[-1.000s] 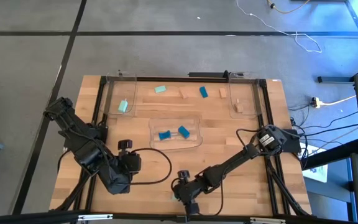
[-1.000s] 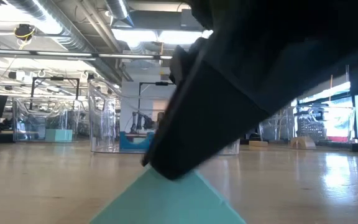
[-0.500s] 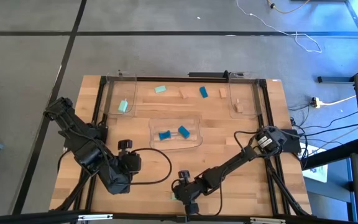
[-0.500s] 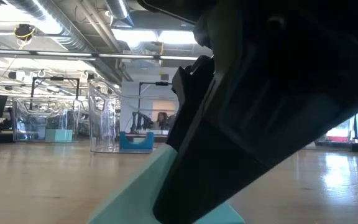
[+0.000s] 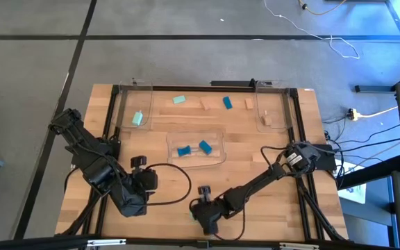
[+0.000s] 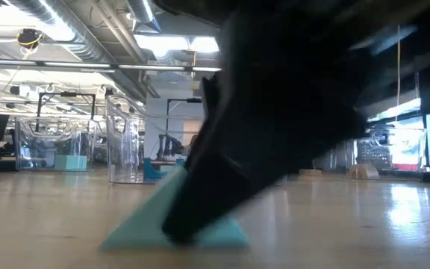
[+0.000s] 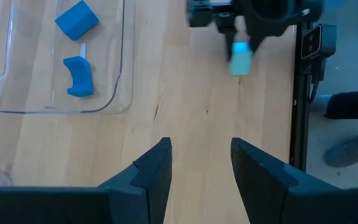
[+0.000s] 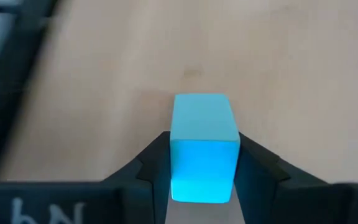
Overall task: Sort & place blocks by color
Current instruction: Put the bottom light blue block into the top left transparent bin
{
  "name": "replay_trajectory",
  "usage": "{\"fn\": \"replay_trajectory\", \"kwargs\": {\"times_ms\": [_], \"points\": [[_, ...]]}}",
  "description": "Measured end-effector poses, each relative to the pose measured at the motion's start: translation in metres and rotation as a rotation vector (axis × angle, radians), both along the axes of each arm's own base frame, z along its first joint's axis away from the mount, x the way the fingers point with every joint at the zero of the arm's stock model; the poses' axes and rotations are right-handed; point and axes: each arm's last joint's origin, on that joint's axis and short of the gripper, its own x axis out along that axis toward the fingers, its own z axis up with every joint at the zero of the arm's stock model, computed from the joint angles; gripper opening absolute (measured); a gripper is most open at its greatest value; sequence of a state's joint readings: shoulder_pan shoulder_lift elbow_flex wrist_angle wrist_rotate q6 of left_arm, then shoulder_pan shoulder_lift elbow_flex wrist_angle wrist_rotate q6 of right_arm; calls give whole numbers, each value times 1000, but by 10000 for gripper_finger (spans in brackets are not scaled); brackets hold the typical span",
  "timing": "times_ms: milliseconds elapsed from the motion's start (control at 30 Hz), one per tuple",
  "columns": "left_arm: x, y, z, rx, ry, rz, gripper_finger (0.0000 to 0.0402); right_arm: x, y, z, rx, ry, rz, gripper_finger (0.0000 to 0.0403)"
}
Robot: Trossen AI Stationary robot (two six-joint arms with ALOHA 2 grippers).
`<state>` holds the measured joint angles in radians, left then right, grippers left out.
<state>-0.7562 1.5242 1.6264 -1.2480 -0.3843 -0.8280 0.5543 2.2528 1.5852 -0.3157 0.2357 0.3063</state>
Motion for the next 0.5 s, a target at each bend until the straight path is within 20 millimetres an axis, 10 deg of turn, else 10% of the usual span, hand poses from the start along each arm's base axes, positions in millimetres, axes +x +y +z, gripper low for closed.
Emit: {"fn": "replay_trajectory", "kwargs": {"times_ms": [500], "points": [[1, 7, 0, 35, -83, 203, 156, 17, -26, 78, -396, 52, -122, 131]]}}
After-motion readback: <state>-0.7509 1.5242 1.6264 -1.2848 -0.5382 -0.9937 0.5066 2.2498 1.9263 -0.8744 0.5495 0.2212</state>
